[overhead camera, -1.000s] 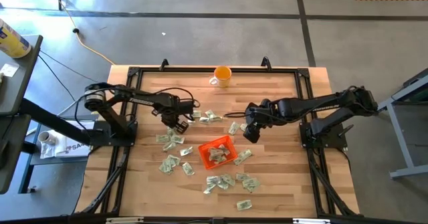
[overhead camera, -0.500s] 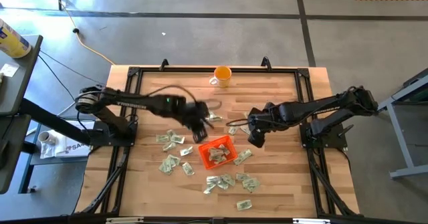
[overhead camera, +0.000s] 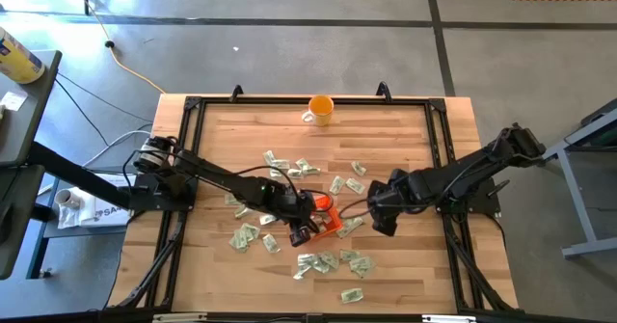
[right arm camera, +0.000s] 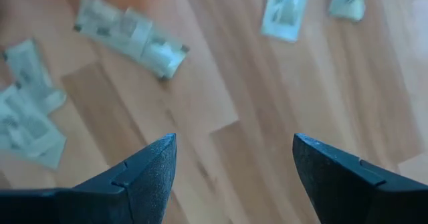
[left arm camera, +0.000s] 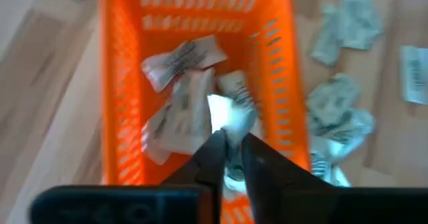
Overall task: Pick and place Stevia / Truvia into bins
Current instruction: Put the stevia packet into the bin
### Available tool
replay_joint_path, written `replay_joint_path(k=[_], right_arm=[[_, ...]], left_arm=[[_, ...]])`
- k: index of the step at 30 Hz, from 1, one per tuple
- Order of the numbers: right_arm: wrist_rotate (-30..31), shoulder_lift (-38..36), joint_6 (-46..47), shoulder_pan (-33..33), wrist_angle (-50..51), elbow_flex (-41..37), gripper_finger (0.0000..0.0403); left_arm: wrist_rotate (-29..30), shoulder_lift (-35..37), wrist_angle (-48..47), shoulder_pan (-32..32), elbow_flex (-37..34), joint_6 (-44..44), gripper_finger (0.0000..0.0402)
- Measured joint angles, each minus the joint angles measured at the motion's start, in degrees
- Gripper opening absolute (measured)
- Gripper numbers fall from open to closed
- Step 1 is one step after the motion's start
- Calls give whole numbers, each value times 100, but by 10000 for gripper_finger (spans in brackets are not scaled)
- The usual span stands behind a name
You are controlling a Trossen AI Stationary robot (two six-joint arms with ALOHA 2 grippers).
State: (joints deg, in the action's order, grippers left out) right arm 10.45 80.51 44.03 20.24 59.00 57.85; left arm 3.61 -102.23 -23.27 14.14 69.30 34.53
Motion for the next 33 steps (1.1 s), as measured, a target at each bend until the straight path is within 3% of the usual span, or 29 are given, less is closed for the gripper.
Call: replay_joint_path(k=[7, 13, 18, 22, 27, 33], right_arm=[[80, 0, -20, 92, -362, -169, 287], [88, 21, -729, -1064, -489, -173, 287], [20, 317, -1542, -2386, -1271, -172, 287], [-321, 845, -2000, -3063, -1802, -169, 287], [-447, 1545, -2362, -3421, -2131, -169, 287], [7, 2012, -2375, -3536, -2224, -166, 280]], left_arm=[[310, 259, -547, 134, 682, 375, 195], [165, 391, -2064, 211, 1785, 329, 247], [731, 436, -3129, 406, 2423, 334, 241], [1011, 630, -3609, 462, 2519, 675, 222], [1213, 722, -4081, 521, 2514, 1086, 200], [1262, 725, -4512, 510, 2517, 1232, 180]])
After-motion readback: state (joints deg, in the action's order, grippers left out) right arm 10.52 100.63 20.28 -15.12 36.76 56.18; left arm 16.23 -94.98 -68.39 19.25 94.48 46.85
